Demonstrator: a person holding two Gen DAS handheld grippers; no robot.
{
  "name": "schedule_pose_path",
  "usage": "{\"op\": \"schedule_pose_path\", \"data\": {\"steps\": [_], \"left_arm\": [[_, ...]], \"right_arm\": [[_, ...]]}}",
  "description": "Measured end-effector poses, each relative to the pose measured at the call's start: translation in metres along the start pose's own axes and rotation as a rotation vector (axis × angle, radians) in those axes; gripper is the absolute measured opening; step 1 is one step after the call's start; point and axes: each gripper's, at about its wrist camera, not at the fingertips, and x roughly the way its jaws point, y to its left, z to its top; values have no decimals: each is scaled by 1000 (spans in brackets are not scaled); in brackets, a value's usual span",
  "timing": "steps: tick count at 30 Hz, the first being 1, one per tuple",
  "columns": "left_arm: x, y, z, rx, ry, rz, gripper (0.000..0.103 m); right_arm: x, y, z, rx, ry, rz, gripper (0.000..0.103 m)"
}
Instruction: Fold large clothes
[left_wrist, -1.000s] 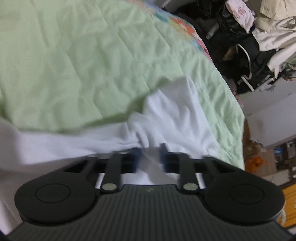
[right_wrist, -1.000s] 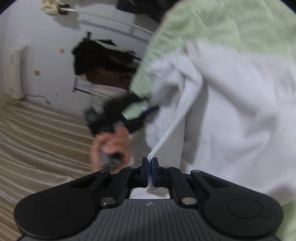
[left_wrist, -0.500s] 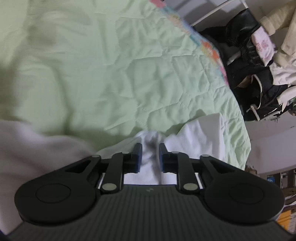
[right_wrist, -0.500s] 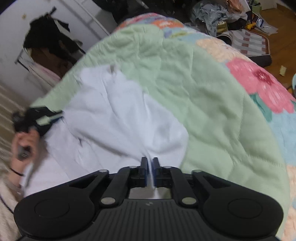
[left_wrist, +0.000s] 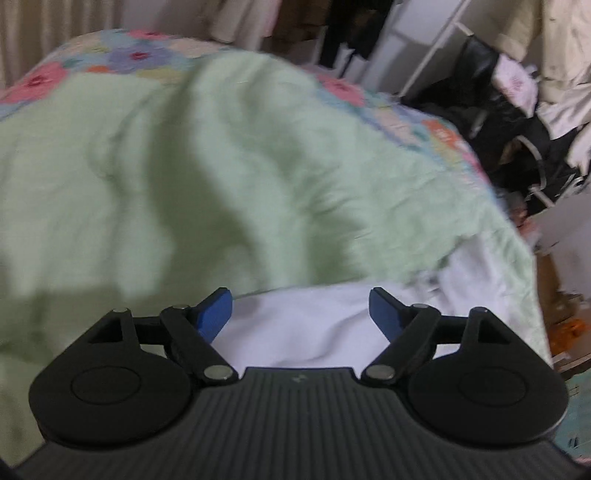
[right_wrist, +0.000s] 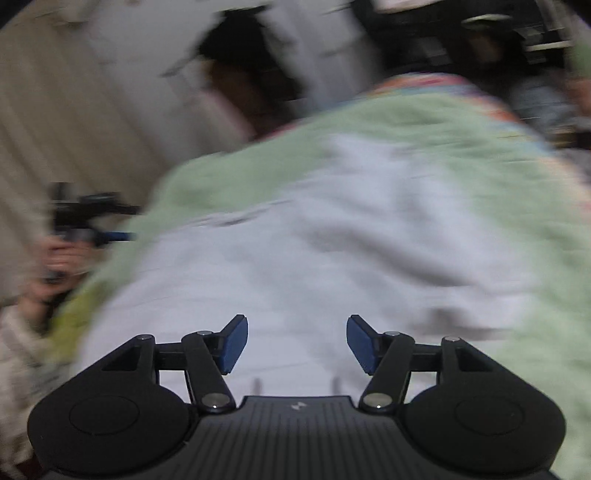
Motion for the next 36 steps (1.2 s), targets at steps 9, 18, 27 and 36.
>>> {"op": "schedule_pose_path", "data": {"steps": [9, 18, 27, 36], "left_arm": [[35, 70, -42, -158, 109, -116, 98], [64, 44, -78, -61, 67, -103, 86], [44, 55, -72, -91, 33, -134, 62], [34, 31, -68, 76, -15, -82, 51]], "right_arm": [[54, 86, -26, -266, 278, 110, 64], [23, 104, -50, -169, 334, 210, 64], [33, 187, -69, -579, 388, 365, 62], [95, 178, -46, -327, 374, 482, 8]]}}
